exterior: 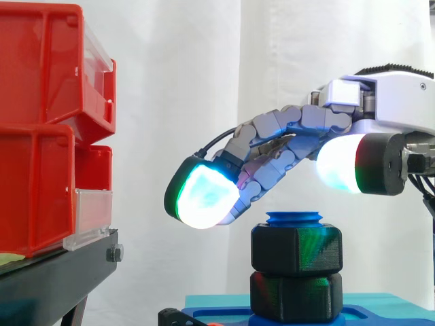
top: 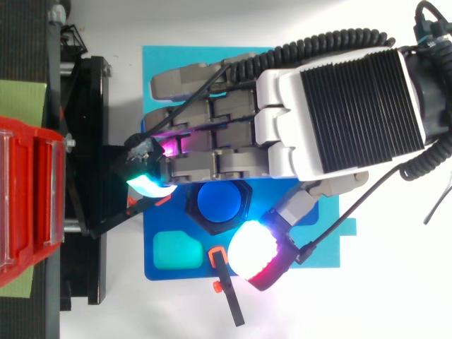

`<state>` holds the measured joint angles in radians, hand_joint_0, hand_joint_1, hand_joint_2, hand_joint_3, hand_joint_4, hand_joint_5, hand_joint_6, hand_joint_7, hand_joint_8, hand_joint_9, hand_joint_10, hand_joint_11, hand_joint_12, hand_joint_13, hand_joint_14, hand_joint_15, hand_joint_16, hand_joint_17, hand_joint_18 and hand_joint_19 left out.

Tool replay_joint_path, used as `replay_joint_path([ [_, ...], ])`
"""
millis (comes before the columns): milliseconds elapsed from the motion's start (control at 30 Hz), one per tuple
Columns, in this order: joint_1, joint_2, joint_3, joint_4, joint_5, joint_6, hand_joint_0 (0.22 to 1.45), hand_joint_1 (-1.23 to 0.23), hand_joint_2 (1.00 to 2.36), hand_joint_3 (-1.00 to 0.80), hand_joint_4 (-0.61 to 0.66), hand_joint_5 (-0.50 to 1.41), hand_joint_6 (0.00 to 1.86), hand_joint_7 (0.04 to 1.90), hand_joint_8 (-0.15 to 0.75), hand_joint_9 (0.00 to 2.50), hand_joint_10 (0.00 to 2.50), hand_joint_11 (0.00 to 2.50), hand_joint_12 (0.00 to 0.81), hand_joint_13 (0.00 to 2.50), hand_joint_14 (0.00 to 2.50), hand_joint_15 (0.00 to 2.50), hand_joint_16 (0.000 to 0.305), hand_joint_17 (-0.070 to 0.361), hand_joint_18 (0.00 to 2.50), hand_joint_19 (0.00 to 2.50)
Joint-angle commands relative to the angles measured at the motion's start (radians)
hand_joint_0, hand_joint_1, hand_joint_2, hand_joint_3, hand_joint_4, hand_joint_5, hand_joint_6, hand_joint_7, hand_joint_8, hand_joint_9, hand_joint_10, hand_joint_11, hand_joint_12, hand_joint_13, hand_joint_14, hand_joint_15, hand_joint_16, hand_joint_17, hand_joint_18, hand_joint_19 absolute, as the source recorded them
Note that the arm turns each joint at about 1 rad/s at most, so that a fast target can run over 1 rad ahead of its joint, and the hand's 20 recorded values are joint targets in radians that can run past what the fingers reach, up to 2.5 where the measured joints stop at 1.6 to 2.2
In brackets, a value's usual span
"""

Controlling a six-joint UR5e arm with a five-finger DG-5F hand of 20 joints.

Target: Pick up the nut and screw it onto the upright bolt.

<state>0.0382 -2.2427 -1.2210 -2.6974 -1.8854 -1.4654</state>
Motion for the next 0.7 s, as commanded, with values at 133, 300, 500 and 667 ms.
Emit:
replay_joint_path([
  [133, 0.0, 0.0, 0.0, -0.019, 0.0, 0.0, 0.5, -0.26, 1.0, -0.5, 0.16, -0.1, 0.5, 0.7, 0.178, 0.65, 0.0, 0.0, 0.206, 0.57, 0.0, 0.0, 0.024, 0.055, 0.25, 0.01],
  [300, -0.001, 0.0, 0.0, -0.027, 0.0, 0.0, 0.5, -0.27, 1.0, -0.5, 0.16, -0.1, 0.5, 0.73, 0.182, 0.65, 0.0, 0.0, 0.208, 0.58, 0.0, 0.0, 0.024, 0.055, 0.26, 0.01],
  [500, -0.001, 0.0, -0.002, -0.033, 0.0, 0.0, 0.5, -0.28, 1.0, -0.5, 0.17, -0.09, 0.5, 0.71, 0.182, 0.66, 0.0, 0.0, 0.206, 0.59, 0.0, 0.0, 0.024, 0.055, 0.27, 0.02],
  [667, -0.003, 0.0, 0.0, -0.039, 0.0, -0.001, 0.5, -0.29, 1.0, -0.5, 0.17, -0.08, 0.5, 0.78, 0.185, 0.66, 0.0, 0.0, 0.203, 0.61, 0.0, 0.0, 0.025, 0.056, 0.28, 0.04],
])
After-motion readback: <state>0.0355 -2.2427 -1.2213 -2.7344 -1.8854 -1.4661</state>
